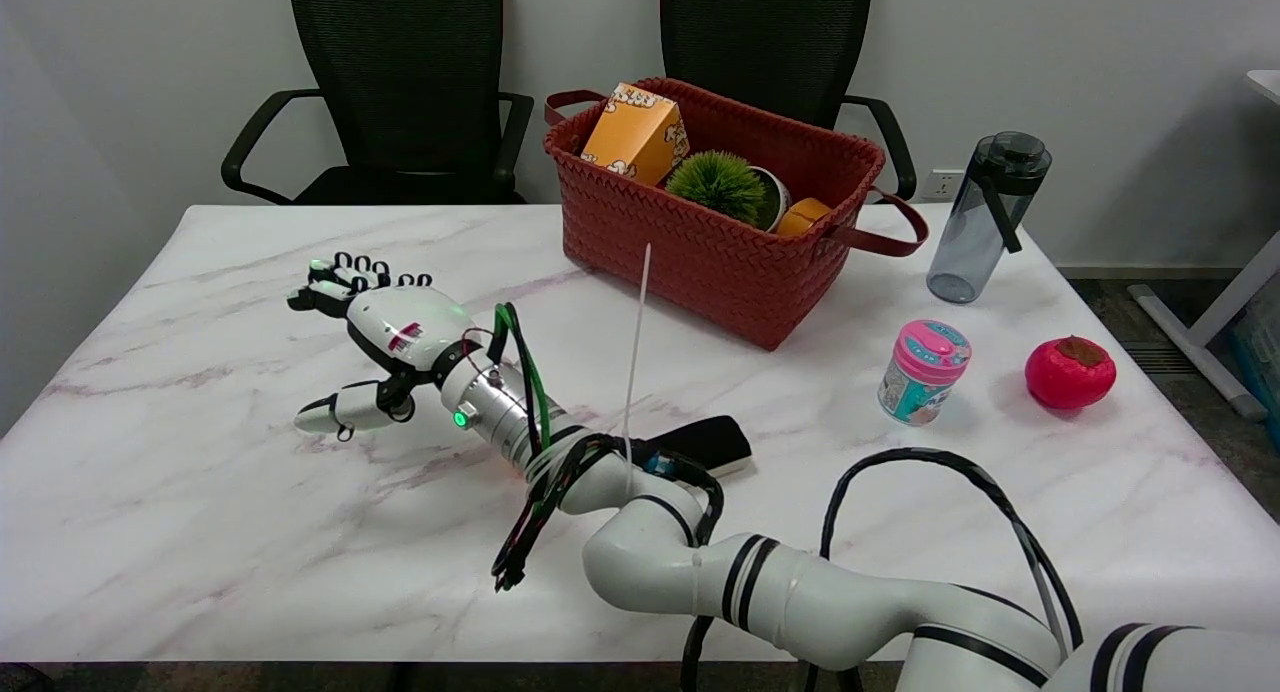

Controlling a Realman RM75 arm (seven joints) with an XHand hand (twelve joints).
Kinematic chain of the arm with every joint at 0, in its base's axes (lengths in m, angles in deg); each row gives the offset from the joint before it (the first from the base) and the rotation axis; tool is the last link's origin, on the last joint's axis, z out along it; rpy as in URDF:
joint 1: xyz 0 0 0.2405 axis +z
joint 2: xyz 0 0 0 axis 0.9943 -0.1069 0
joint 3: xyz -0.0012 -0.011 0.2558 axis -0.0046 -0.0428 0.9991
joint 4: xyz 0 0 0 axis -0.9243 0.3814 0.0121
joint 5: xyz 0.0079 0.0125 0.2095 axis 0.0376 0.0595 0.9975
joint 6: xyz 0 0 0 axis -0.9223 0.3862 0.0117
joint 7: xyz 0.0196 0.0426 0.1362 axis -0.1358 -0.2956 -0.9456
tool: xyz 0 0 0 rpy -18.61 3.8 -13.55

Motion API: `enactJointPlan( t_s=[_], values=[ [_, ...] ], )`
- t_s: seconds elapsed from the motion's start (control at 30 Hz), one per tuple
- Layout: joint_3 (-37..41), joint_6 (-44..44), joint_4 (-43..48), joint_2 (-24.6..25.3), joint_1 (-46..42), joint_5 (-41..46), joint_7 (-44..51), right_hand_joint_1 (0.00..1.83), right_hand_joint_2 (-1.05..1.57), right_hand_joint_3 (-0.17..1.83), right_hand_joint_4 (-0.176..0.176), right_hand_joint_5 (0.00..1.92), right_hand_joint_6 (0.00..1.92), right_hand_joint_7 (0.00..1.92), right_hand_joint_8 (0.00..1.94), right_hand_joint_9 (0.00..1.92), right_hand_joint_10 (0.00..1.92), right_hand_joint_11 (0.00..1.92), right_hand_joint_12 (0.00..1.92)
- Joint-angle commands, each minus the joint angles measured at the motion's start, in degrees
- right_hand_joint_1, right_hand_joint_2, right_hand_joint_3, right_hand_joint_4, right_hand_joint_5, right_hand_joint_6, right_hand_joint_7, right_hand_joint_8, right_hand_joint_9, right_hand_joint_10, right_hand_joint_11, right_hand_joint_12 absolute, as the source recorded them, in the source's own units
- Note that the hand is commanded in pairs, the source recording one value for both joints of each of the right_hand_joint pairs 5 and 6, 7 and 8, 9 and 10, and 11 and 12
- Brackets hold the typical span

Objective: Pick up the pink gum jar.

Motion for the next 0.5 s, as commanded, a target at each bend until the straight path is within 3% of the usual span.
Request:
enactJointPlan(
  t_s=[0.03, 0.5],
  values=[
    [0.6, -0.6, -0.1, -0.6, -0.8, 0.1, -0.1, 0.93, 0.88, -0.09, 0.000, 0.33, 0.33, 0.13, 0.13, 0.19, 0.19, 0.28, 0.28],
    [2.7, -1.2, 5.2, -6.0, -3.4, 4.5, 0.4, 0.93, 0.90, -0.10, 0.000, 0.32, 0.32, 0.13, 0.13, 0.20, 0.20, 0.30, 0.30]
  ],
)
